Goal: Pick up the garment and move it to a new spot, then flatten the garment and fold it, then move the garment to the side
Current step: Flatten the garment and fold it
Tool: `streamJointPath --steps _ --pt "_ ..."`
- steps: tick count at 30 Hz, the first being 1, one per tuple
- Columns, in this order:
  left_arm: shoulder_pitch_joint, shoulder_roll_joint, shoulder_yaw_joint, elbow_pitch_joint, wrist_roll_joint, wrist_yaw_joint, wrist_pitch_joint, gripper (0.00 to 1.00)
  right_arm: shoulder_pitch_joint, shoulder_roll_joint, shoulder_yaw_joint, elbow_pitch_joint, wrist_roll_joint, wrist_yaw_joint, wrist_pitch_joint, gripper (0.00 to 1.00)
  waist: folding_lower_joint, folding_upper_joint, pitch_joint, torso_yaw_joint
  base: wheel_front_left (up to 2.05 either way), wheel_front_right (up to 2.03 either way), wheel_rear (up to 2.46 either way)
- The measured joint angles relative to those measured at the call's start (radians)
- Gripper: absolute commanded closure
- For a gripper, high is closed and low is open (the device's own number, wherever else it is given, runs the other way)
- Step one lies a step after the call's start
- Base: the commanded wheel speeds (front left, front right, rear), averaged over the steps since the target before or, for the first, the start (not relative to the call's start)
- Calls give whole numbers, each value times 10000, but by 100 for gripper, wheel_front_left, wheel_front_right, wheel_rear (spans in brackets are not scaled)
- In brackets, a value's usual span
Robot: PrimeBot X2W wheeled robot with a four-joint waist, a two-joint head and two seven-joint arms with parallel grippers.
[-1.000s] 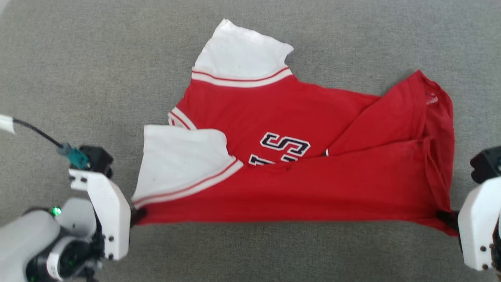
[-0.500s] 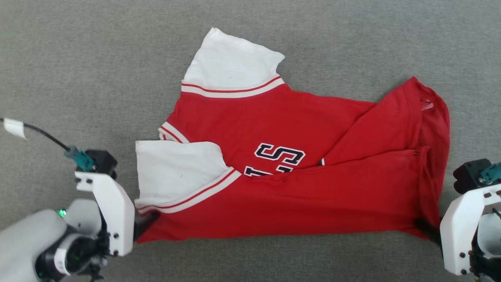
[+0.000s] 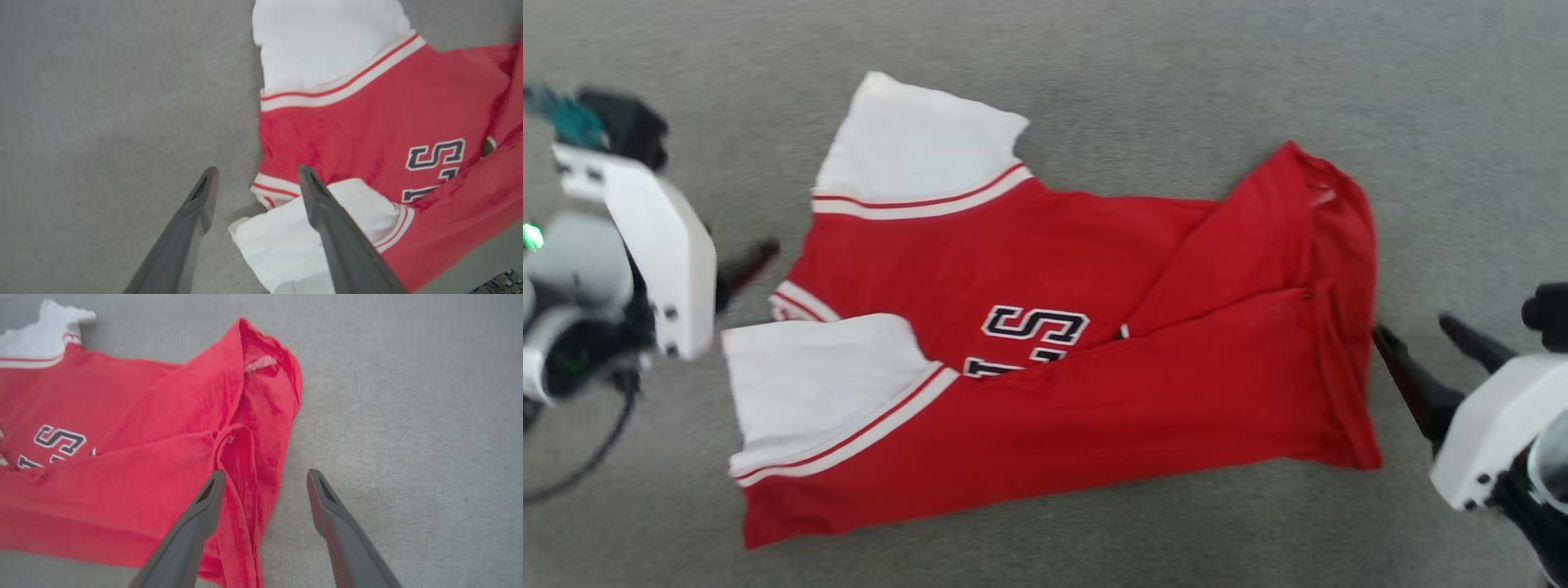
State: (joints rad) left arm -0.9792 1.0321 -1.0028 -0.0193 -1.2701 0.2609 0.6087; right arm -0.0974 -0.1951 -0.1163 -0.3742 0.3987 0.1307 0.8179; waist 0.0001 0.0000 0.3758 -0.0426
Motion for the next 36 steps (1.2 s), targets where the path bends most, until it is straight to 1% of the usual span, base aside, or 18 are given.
streamJointPath --steps 3,4,5,6,8,10,15,19,23,27,31,32,33,36 --pt "-661 -305 111 825 355 -558 -31 0 -394 454 100 0 -282 0 -1296 0 0 0 82 -393 0 0 0" --pt "-661 -305 111 825 355 -558 -31 0 -394 454 100 0 -282 0 -1296 0 0 0 82 -393 0 0 0" --pt "-1034 -546 150 1402 462 -871 -36 0 -654 736 94 104 -591 0 -2240 0 -1 0 155 -662 0 0 0" --pt "-1034 -546 150 1402 462 -871 -36 0 -654 736 94 104 -591 0 -2240 0 -1 0 155 -662 0 0 0" --pt "-1350 -813 159 1952 514 -1152 -29 0 -877 1014 79 307 -813 0 -3127 0 0 0 236 -929 0 0 0" --pt "-1664 -989 109 2493 788 -1400 15 0 -1041 1185 123 541 -1012 0 -3891 0 0 0 326 -1187 0 0 0" --pt "-2174 -1440 -42 3925 970 -1847 265 0 -1351 1373 560 1087 -1185 0 -5229 0 -1 0 561 -1807 0 0 0" --pt "-2524 -1726 -272 4970 1175 -2180 527 0 -1501 1421 826 1398 -1133 0 -5885 0 0 0 819 -2182 0 0 0" --pt "-2836 -1919 -460 5979 1559 -2305 612 0 -1696 1425 1039 1664 -867 0 -6197 0 0 0 1112 -2424 0 0 0" --pt "-3167 -2169 -539 6792 1749 -2389 591 0 -1881 1438 1183 1843 -823 0 -6201 0 -1 0 1368 -2568 0 0 0" --pt "-3439 -2495 -548 7411 1685 -2493 899 0 -2139 1434 1388 1992 -867 0 -5751 0 0 0 1555 -2577 0 0 0" --pt "-3514 -2591 -550 7543 1580 -2512 1160 100 -2243 1440 1459 2054 -936 0 -5563 0 0 0 1583 -2555 0 0 0" --pt "-3588 -2683 -564 7607 1540 -2596 1371 100 -2355 1440 1509 2113 -922 0 -5396 0 -1 0 1608 -2528 0 0 0" --pt "-3723 -2880 -533 7785 1421 -2606 1542 100 -2927 1432 1712 2422 -970 0 -4702 0 0 1 1695 -2435 0 0 0"
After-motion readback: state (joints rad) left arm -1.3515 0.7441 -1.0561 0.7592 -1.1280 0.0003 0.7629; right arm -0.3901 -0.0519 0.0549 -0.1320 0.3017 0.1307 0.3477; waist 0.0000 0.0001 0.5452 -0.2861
